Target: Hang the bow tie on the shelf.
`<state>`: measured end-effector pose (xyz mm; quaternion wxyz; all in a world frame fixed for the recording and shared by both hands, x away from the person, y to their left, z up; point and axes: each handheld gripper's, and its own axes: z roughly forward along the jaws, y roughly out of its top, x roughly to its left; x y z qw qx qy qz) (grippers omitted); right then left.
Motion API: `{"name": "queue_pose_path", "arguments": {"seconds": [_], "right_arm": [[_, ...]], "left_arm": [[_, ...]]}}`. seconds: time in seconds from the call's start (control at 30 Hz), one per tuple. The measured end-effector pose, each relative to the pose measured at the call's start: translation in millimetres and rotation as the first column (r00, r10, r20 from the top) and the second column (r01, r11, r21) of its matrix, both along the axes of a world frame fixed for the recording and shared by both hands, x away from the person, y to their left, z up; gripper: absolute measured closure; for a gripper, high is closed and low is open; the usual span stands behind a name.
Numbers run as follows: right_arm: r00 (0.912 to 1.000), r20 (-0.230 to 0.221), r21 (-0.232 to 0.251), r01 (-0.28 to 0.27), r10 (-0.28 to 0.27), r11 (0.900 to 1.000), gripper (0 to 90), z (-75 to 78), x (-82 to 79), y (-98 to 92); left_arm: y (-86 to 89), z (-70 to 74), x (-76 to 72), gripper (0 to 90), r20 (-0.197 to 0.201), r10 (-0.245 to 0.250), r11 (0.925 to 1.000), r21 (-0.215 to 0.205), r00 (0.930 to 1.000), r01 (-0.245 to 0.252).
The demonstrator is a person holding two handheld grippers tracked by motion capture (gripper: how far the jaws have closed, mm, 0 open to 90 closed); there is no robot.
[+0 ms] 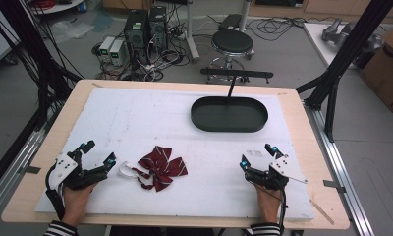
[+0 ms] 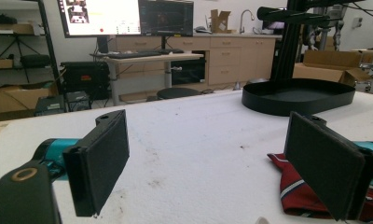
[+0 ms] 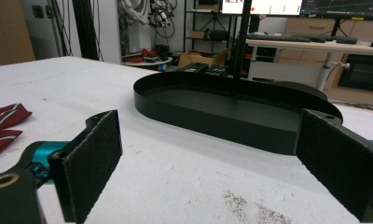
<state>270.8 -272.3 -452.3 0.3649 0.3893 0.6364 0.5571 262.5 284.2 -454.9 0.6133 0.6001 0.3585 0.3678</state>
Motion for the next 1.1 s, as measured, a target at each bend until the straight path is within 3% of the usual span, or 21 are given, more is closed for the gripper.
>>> {"name": "queue_pose_path", "arguments": {"seconds": [1.1], "right_arm": [[1.0, -0.004, -0.001, 0.009, -0.009, 1.0, 6.7, 0.0, -0.3, 1.0]], "left_arm": [[-1.1, 0.4, 0.7, 14.4, -0.005, 0.0, 1.0, 0.009, 1.0, 0.0]]}}
